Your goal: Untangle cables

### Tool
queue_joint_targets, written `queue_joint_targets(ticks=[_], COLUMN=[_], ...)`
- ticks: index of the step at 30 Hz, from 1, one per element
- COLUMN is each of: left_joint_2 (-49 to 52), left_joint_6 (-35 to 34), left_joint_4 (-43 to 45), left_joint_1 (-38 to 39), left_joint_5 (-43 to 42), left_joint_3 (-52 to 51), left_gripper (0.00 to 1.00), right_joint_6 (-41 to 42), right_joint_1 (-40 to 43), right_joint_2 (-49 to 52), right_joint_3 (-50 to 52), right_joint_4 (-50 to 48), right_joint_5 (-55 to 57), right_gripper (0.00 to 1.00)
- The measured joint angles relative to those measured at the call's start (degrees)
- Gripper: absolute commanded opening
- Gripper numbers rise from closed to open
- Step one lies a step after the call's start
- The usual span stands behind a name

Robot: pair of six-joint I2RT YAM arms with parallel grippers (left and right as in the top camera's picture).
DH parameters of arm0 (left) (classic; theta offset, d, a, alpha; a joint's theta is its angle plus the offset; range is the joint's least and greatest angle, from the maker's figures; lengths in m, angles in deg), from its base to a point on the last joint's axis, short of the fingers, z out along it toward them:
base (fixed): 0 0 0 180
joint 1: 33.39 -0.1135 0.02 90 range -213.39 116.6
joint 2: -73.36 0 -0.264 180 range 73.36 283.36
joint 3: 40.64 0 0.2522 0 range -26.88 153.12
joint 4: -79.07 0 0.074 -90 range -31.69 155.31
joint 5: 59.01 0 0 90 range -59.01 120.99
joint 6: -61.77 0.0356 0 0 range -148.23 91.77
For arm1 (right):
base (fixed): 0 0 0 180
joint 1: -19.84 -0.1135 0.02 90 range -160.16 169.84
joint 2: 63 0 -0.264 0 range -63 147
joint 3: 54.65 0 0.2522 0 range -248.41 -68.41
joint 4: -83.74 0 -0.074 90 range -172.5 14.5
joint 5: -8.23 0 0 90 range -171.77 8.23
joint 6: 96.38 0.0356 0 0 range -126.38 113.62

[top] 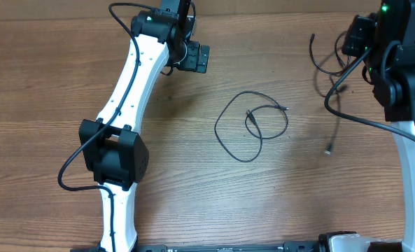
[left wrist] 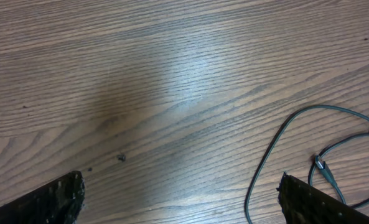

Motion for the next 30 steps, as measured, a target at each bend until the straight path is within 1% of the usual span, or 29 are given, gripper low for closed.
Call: queue_joint_targets(ticks=[6,9,11,15,18,21,25,30], left_joint_2=[0.0,0.0,0.0,0.0,0.0,0.0,0.0,0.0], left_joint_6=[0.0,0.0,0.0,0.0,0.0,0.0,0.0,0.0], left_joint_4=[0.0,0.0,0.0,0.0,0.0,0.0,0.0,0.0], left_joint_1=[0.0,0.0,0.0,0.0,0.0,0.0,0.0,0.0], left_joint_5=[0.0,0.0,0.0,0.0,0.0,0.0,0.0,0.0], left_joint_3=[0.0,0.0,0.0,0.0,0.0,0.0,0.0,0.0], left_gripper=[0.99,1.00,1.00,1.00,1.00,1.00,1.00,0.99], right_joint_6=[0.0,0.0,0.0,0.0,0.0,-0.1,-1.7,-3.3], right_joint_1=[0.2,2.1,5.0,14.5,22.0,27.8,32.4,35.8], right_joint_2=[2.1,3.0,3.5,6.6,11.5,17.1,21.9,22.1], right_joint_3=[0.0,0.0,0.0,0.0,0.0,0.0,0.3,0.4], right_joint_4=[-2.7,-3.6,-3.7,-3.8,-3.7,-2.2,-0.3,-0.3], right_joint_5=[-4.0,-5.3,-6.3,-11.6,-17.1,-22.2,-26.7,-30.1], right_gripper=[0.04,0.04,0.04,0.04,0.04,0.04,0.04,0.04])
